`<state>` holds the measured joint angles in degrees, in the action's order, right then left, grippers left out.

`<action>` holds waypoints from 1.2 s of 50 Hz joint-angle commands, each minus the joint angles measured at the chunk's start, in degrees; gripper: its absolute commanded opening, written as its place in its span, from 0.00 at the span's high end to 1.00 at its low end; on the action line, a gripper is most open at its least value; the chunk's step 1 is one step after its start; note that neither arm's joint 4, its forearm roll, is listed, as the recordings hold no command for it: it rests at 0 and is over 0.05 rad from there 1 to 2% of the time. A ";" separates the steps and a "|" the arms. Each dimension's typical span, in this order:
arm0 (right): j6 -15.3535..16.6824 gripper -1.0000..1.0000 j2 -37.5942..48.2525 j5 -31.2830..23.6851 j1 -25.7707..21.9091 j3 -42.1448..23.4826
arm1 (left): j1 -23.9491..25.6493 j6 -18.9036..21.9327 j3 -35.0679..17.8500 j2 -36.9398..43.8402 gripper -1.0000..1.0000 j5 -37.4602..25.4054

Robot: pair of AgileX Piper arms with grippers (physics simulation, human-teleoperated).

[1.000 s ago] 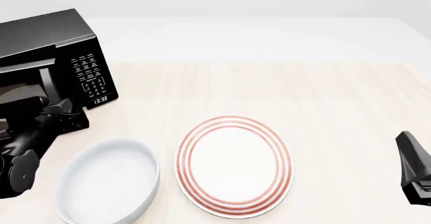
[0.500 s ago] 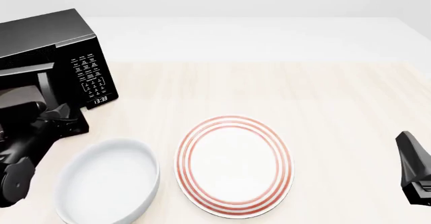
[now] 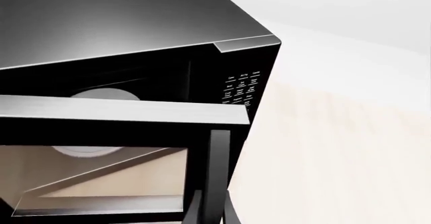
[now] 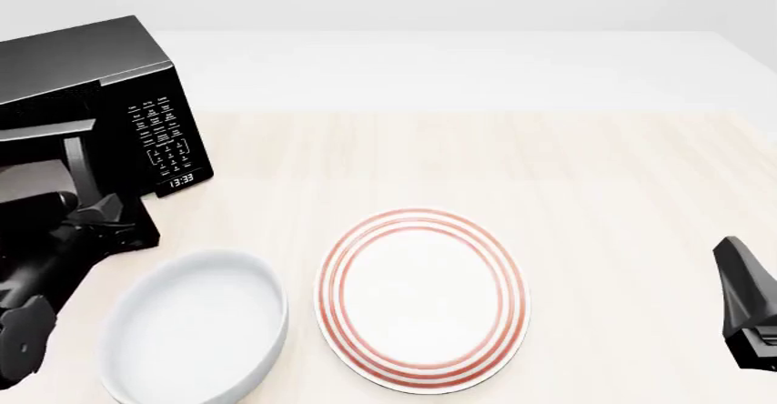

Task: Open the microwave.

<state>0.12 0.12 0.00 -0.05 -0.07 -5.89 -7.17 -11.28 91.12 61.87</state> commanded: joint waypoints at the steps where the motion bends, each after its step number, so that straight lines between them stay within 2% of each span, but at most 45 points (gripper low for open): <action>1: 0.00 0.00 0.00 0.00 0.00 0.00 | 2.75 -0.98 -2.19 -4.38 1.00 7.36; 60: 0.00 0.00 0.00 0.00 0.00 0.00 | 1.66 0.07 6.63 -12.52 1.00 7.92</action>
<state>0.12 0.12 0.00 -0.05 -0.07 -6.98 -6.08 -2.63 82.63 61.16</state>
